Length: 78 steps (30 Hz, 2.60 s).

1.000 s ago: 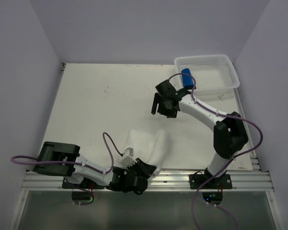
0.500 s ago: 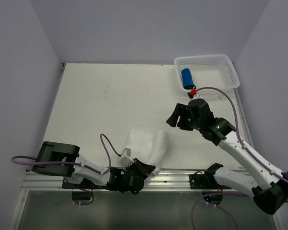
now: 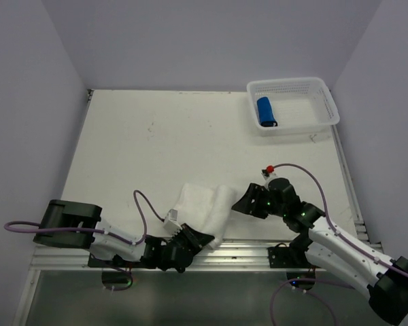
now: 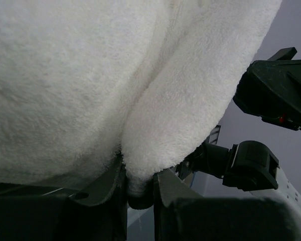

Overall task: Roll the towels
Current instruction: Roll the towel

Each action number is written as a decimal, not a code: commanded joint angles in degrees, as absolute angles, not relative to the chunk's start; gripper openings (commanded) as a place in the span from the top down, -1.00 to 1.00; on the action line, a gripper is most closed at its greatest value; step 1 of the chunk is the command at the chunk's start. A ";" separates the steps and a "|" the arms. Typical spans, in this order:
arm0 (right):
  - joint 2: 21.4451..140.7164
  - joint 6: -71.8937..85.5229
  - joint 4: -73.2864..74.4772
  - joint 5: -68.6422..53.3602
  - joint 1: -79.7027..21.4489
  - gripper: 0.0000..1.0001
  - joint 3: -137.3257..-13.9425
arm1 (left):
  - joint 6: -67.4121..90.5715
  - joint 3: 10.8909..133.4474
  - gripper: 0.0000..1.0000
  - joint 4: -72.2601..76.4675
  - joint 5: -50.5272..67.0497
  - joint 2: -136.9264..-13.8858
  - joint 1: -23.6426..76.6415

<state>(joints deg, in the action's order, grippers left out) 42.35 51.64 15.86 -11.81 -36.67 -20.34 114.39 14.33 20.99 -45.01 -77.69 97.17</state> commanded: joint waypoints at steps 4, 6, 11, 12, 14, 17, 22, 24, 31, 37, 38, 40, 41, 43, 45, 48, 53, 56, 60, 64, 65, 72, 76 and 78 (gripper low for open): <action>43.85 56.16 0.36 -16.61 -40.60 -0.28 -16.27 | 114.34 9.23 1.00 21.53 -36.48 -78.66 96.33; 45.34 55.81 -1.13 -16.35 -41.48 -0.30 -16.35 | 114.17 8.88 1.00 22.67 -35.95 -78.66 95.98; 50.53 55.72 -3.52 -14.60 -45.61 -0.40 -17.31 | 113.38 6.86 1.00 28.28 -33.93 -79.45 94.22; 51.15 55.46 -3.52 -14.07 -46.14 -0.42 -17.40 | 113.29 6.42 1.00 29.26 -33.23 -79.63 93.96; 51.94 55.46 -3.08 -13.10 -46.67 -0.50 -17.49 | 113.29 5.28 1.00 31.45 -32.52 -79.63 93.17; 51.51 55.46 -1.67 -12.22 -46.93 -0.59 -17.14 | 112.77 4.66 1.00 32.61 -32.08 -79.37 92.29; 52.19 56.69 -6.30 -12.13 -46.93 -0.70 -14.51 | 113.20 2.99 1.00 37.50 -30.76 -80.06 91.32; 54.48 57.82 -10.00 -12.83 -47.02 -0.71 -13.71 | 113.20 1.41 1.00 40.85 -30.50 -81.12 91.14; 67.13 57.39 -14.26 -8.97 -51.41 -0.65 -19.77 | 110.39 1.32 1.00 51.31 -26.46 -87.79 88.60; 74.09 60.20 -12.66 -4.75 -52.56 -0.26 -21.00 | 110.65 0.09 1.00 57.82 -25.58 -91.05 88.42; 74.61 60.29 -12.05 -4.40 -52.56 -0.22 -21.09 | 110.48 0.09 1.00 58.18 -25.40 -91.32 88.42; 74.45 60.03 -8.38 -2.74 -52.56 -0.06 -22.66 | 109.52 0.09 0.90 59.84 -24.88 -92.10 88.24; 74.27 59.68 -6.44 -1.77 -52.56 -0.03 -23.55 | 108.99 0.09 0.77 60.46 -24.61 -92.37 88.07; 73.65 58.63 -0.22 0.95 -52.56 0.11 -26.45 | 107.41 0.09 0.44 60.91 -24.17 -92.55 87.80; 73.13 57.92 4.64 2.54 -52.56 0.22 -29.08 | 105.74 0.09 0.25 60.82 -23.82 -92.20 87.45; 73.30 56.95 10.80 4.92 -52.56 0.27 -31.98 | 103.46 0.09 -0.04 59.42 -23.91 -90.36 87.19; 74.53 55.20 19.33 8.08 -52.56 0.31 -35.50 | 97.13 3.50 -0.38 42.93 -25.83 -79.21 86.92; 75.67 54.32 23.11 9.49 -52.56 0.31 -37.09 | 91.60 10.44 -0.48 24.04 -29.25 -71.30 86.92; 76.46 53.79 27.06 11.77 -52.47 0.31 -39.19 | 87.81 14.06 -0.54 11.36 -31.73 -66.10 87.01; 77.52 52.91 29.96 13.00 -52.47 0.28 -41.74 | 84.91 16.25 -0.61 6.78 -32.08 -66.27 87.10; 77.87 52.56 30.49 13.18 -52.47 0.27 -42.36 | 84.29 17.30 -0.61 5.29 -32.60 -66.44 87.10; 83.75 51.86 34.80 12.84 -52.47 0.18 -48.51 | 82.44 35.99 -0.67 -22.27 -46.39 -74.68 94.29; 86.04 51.68 34.89 11.16 -52.38 0.14 -50.36 | 82.44 45.14 -0.71 -31.63 -51.67 -80.85 97.11; 86.66 51.50 34.89 10.55 -52.38 0.12 -51.32 | 81.31 47.54 -0.71 -33.56 -54.22 -82.43 98.60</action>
